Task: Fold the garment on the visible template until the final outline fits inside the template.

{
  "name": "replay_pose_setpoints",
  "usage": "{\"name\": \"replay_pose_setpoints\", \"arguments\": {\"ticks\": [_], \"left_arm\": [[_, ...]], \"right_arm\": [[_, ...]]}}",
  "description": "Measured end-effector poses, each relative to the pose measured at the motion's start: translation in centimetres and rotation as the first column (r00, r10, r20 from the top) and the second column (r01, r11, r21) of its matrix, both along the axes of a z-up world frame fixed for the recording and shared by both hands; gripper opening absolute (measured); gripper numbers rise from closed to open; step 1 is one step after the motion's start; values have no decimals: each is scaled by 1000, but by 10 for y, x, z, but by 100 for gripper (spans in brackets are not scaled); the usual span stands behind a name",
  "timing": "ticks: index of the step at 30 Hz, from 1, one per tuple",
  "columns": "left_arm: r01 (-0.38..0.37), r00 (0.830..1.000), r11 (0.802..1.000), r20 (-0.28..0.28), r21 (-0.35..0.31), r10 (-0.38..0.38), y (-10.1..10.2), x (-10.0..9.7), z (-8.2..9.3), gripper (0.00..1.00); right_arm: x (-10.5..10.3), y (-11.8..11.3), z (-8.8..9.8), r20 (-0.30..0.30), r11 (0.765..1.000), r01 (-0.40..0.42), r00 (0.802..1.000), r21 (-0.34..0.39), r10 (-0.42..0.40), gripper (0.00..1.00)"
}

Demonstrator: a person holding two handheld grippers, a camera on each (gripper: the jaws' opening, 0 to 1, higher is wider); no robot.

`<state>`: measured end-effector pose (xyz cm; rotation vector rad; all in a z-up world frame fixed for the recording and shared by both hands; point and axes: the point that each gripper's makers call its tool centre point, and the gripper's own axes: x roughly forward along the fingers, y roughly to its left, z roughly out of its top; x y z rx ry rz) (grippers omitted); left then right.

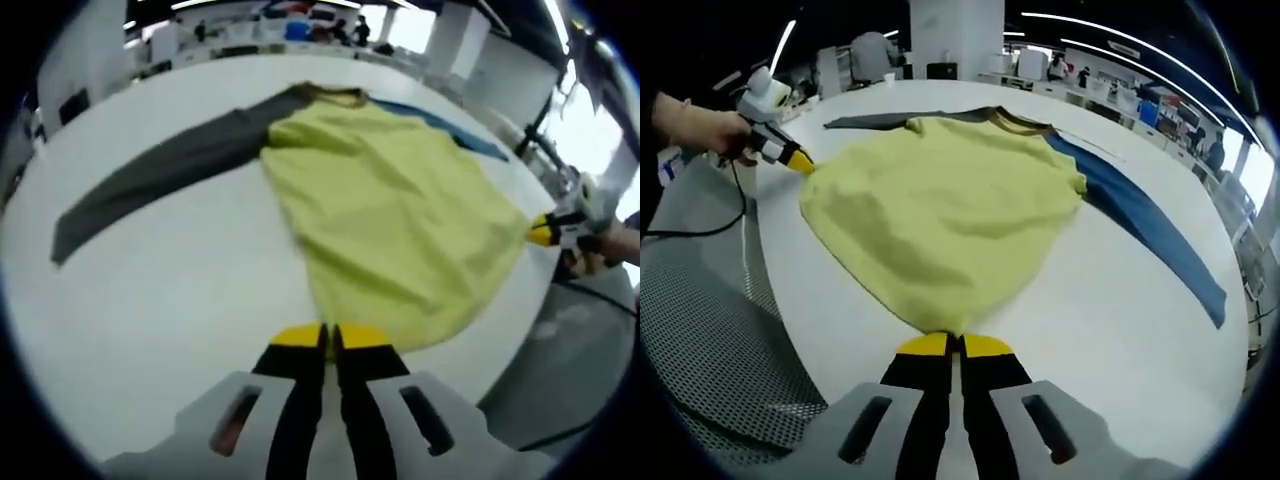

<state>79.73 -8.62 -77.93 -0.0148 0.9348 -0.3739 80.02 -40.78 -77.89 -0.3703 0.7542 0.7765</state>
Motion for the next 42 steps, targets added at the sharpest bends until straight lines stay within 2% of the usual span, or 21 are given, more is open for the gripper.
{"name": "replay_pose_setpoints", "arguments": {"ticks": [4, 6, 9, 14, 17, 22, 28, 34, 42], "left_arm": [[11, 1000, 1000, 1, 12, -11, -1, 0, 2, 0], [3, 1000, 1000, -9, -7, -3, -3, -2, 5, 0], [1, 1000, 1000, -10, -15, -1, -4, -4, 16, 0], [-30, 1000, 998, -6, -61, 30, -5, -8, 44, 0], [-49, 999, 995, -12, -88, 48, -6, -11, 53, 0], [-89, 995, 988, -45, -128, 84, -8, -20, 60, 0], [-101, 992, 986, -89, -133, 89, -12, -34, 56, 0], [-102, 986, 988, -142, -118, 85, -12, -49, 41, 0], [-111, 980, 987, -176, -113, 90, -7, -57, 29, 0]], "right_arm": [[2, -3, 5, 5, 1000, 10, 1000, 4, -10, 2], [4, -5, 11, 11, 1000, 17, 1000, 7, -17, 2], [8, -9, 23, 32, 1000, 19, 999, 5, -20, 2], [12, -13, 49, 73, 1000, -1, 997, -22, 2, 2], [13, -16, 56, 69, 999, 5, 998, -33, -3, 2], [7, -20, 58, 34, 998, 10, 999, -61, -8, 2], [-6, -26, 58, -6, 994, -4, 1000, -112, 3, 2], [-17, -36, 56, -50, 990, 13, 999, -143, -20, 1], [-31, -31, 44, -79, 992, -3, 997, -126, -7, 1]]}}
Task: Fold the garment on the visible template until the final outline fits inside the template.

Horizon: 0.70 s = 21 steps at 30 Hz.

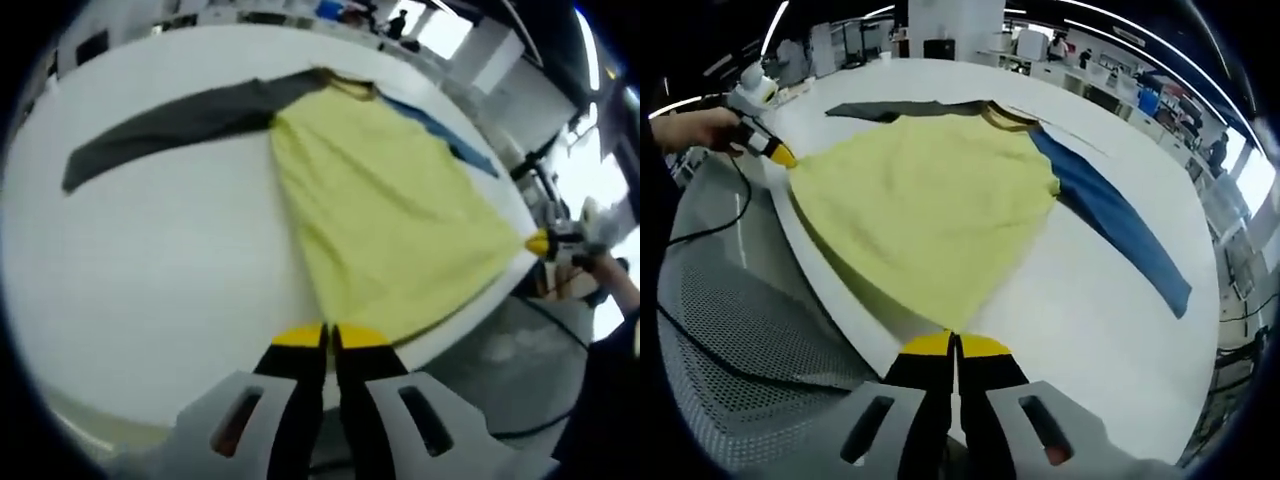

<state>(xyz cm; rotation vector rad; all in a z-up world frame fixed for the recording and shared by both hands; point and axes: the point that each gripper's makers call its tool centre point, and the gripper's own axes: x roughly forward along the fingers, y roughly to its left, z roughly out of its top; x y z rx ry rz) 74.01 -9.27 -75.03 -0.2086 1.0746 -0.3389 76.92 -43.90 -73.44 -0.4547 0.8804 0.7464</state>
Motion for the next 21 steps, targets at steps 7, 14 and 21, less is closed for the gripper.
{"name": "replay_pose_setpoints", "arguments": {"ticks": [7, 14, 21], "left_arm": [[-9, 999, 1000, -37, -7, 8, 3, -7, -12, 0], [-116, 991, 988, -85, -99, 108, 0, -12, -19, 0], [-115, 989, 989, -104, -95, 105, 1, -14, -22, 0]], "right_arm": [[-9, -2, -13, -29, 1000, -8, 1000, -18, 7, 1], [-20, -4, -28, -71, 999, -5, 997, -36, 3, 1], [-23, -7, -32, -70, 999, 13, 997, -34, -16, 1]]}}
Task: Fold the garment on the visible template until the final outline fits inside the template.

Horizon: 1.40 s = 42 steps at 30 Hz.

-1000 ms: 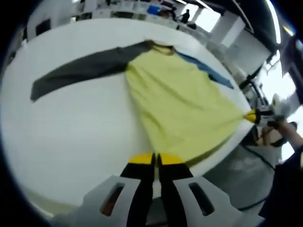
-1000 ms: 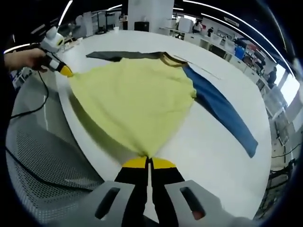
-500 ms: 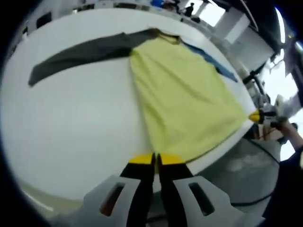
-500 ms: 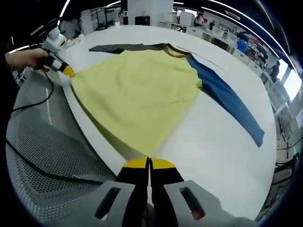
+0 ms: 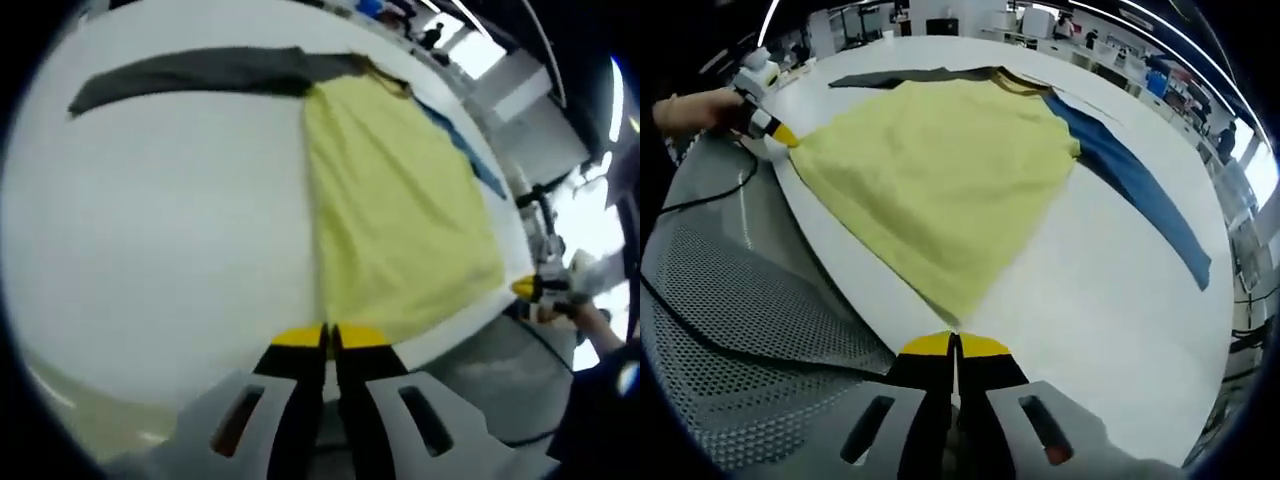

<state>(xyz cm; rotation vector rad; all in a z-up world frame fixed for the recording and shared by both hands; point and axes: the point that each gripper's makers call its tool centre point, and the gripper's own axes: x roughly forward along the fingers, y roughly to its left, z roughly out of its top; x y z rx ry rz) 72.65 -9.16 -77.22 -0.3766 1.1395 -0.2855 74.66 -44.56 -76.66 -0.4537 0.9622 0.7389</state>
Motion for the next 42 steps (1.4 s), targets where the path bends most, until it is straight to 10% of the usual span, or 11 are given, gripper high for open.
{"name": "replay_pose_setpoints", "arguments": {"ticks": [13, 24, 42], "left_arm": [[50, 999, 998, -10, 42, -49, -2, -5, -5, 0], [68, 998, 996, -9, 58, -68, 0, -6, -5, 0], [127, 991, 988, -46, 83, -124, 2, -14, 0, 0]], "right_arm": [[15, 8, 3, -11, 986, 112, 994, 122, -112, 20], [21, 11, -18, -96, 960, 216, 975, 175, -202, 14], [11, 5, -2, -187, 905, 356, 930, 234, -317, 2]]}}
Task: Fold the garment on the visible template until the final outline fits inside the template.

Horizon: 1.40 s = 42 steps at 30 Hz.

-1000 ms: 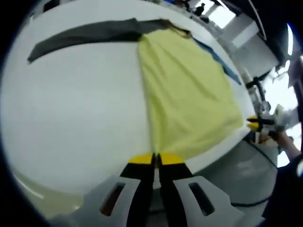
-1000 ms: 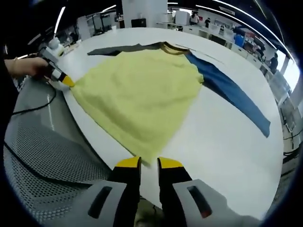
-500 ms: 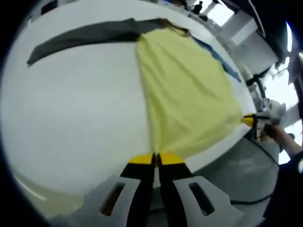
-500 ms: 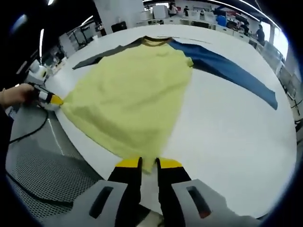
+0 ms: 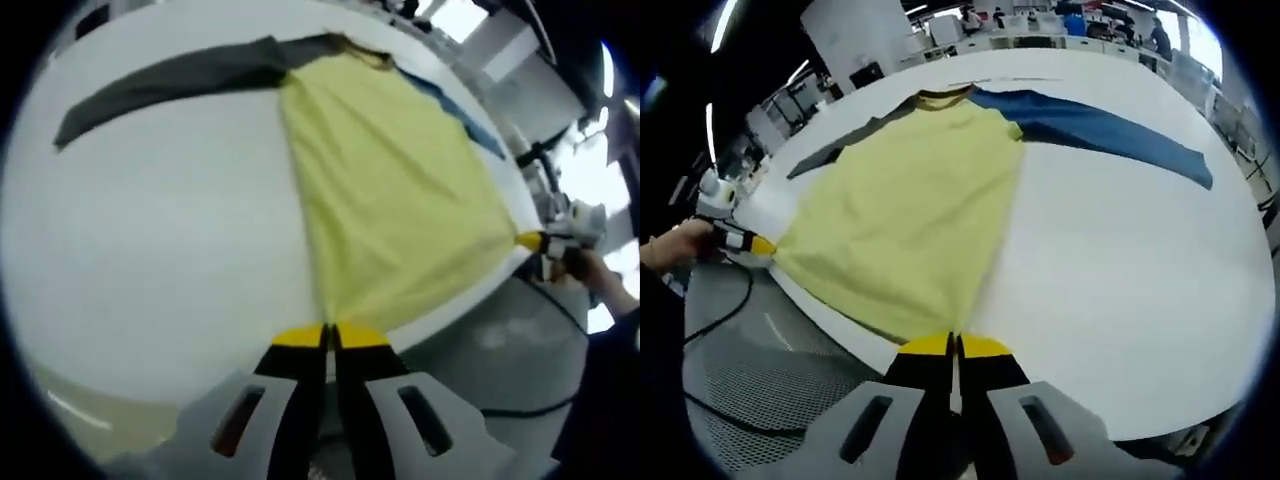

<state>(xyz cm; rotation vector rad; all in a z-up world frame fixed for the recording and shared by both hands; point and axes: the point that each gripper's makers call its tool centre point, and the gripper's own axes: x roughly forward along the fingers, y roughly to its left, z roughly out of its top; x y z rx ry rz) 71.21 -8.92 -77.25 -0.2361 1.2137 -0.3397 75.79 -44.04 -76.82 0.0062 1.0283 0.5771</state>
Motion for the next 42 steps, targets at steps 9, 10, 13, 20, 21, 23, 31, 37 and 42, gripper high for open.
{"name": "replay_pose_setpoints", "arguments": {"ticks": [9, 10, 13, 20, 21, 23, 31, 37, 42], "left_arm": [[11, 1000, 1000, -13, 19, -10, 1, -3, -5, 0], [13, 1000, 1000, -12, 20, -12, 1, -3, -5, 0], [11, 1000, 1000, -10, 21, -11, 1, -3, -5, 0], [20, 1000, 999, -7, 26, -20, 0, -4, -5, 0], [20, 1000, 999, -7, 26, -20, 0, -4, -5, 0], [22, 1000, 999, -6, 27, -22, 0, -4, -5, 0], [52, 999, 998, 6, 47, -53, 0, -4, -5, 1], [97, 994, 993, 35, 68, -100, 4, -2, 2, 0], [55, 994, 998, 92, 28, -58, 8, 7, 17, 1]], "right_arm": [[-7, 2, -10, -20, 999, -25, 999, -41, 25, 2], [-7, 2, -10, -20, 999, -26, 999, -43, 25, 2], [-8, 2, -13, -15, 996, -50, 999, -71, 49, 2], [-11, 3, -18, 8, 985, -109, 994, -133, 111, 2], [-11, 2, -17, 11, 984, -115, 993, -138, 118, 2], [-10, 2, -17, 20, 980, -130, 991, -147, 135, 2], [-10, 0, -16, 45, 974, -144, 987, -174, 154, 6], [-12, -11, -14, 40, 979, -103, 993, -178, 111, 21], [-7, -14, -2, 80, 989, -49, 995, -138, 60, 24]]}}
